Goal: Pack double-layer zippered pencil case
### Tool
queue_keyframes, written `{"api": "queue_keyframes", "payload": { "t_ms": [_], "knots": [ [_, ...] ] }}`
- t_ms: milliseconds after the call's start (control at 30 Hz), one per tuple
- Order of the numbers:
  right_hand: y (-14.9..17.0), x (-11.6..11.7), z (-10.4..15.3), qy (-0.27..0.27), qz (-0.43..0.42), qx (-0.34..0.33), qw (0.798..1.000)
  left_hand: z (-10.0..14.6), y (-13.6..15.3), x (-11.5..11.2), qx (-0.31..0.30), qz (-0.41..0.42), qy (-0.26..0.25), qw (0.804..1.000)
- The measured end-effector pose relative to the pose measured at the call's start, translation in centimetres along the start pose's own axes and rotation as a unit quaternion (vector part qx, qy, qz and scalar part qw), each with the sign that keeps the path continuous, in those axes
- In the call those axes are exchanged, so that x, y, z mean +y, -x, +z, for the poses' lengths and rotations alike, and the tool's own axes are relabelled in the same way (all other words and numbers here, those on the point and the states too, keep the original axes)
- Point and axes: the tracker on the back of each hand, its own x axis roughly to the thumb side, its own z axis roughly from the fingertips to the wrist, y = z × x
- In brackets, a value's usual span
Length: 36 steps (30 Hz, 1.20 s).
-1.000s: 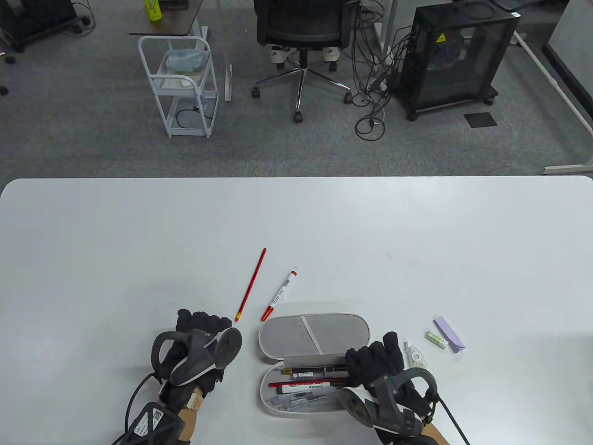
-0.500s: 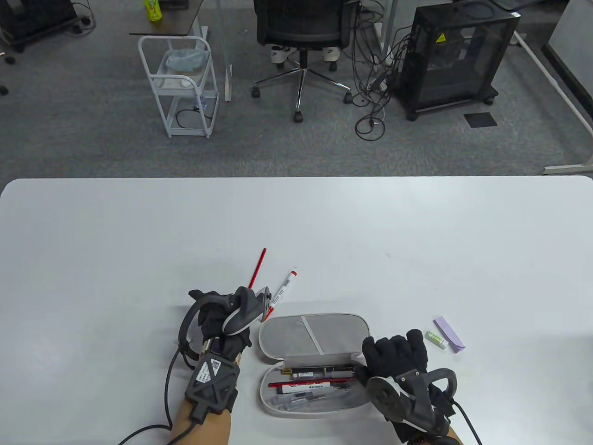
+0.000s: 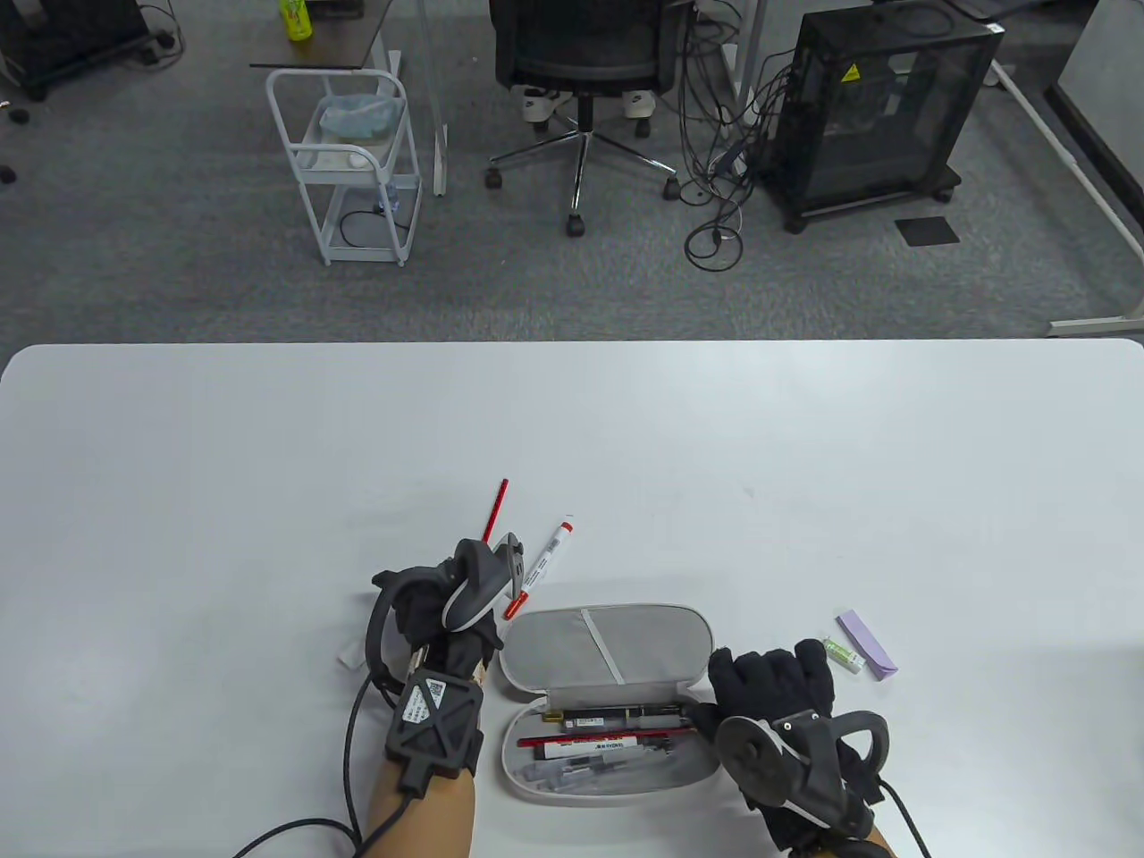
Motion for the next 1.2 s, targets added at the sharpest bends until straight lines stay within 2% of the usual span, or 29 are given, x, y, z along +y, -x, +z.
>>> {"api": "queue_keyframes", "payload": {
  "t_ms": [133,300,467,567,633,733,800,900,1067,1200],
  "knots": [
    [0.5,0.5,-0.3,-0.013,0.002,0.013,1.000,-0.1,0.7,-0.2,0.012,0.039,-0.016,0.999],
    [2.2,0.9,-0.8,-0.029,-0.023,0.045,0.998,1.6,1.6,2.6,-0.048,0.061,-0.110,0.991],
    [4.1,1.7,-1.2,-0.050,-0.047,0.085,0.994,6.9,2.1,5.9,-0.139,0.069,-0.223,0.962],
    [4.7,1.8,-1.3,-0.054,-0.054,0.102,0.992,10.7,1.6,6.2,-0.198,0.030,-0.271,0.942],
    [5.2,1.8,-1.4,-0.051,-0.060,0.113,0.990,13.9,0.9,5.5,-0.245,-0.011,-0.296,0.923],
    [6.1,1.8,-1.2,-0.057,-0.102,0.131,0.984,17.1,-0.1,3.8,-0.296,-0.063,-0.296,0.906],
    [6.7,1.9,-1.2,-0.060,-0.122,0.142,0.980,17.8,-0.6,2.5,-0.317,-0.072,-0.246,0.913],
    [7.2,2.1,-1.2,-0.062,-0.118,0.151,0.979,17.6,-1.0,0.7,-0.336,-0.078,-0.218,0.913],
    [7.3,2.2,-1.3,-0.066,-0.122,0.151,0.979,18.1,-2.0,-0.9,-0.346,-0.147,-0.236,0.896],
    [7.3,2.6,-1.4,-0.074,-0.116,0.152,0.979,17.9,-2.4,-1.3,-0.353,-0.162,-0.247,0.888]
  ]
}}
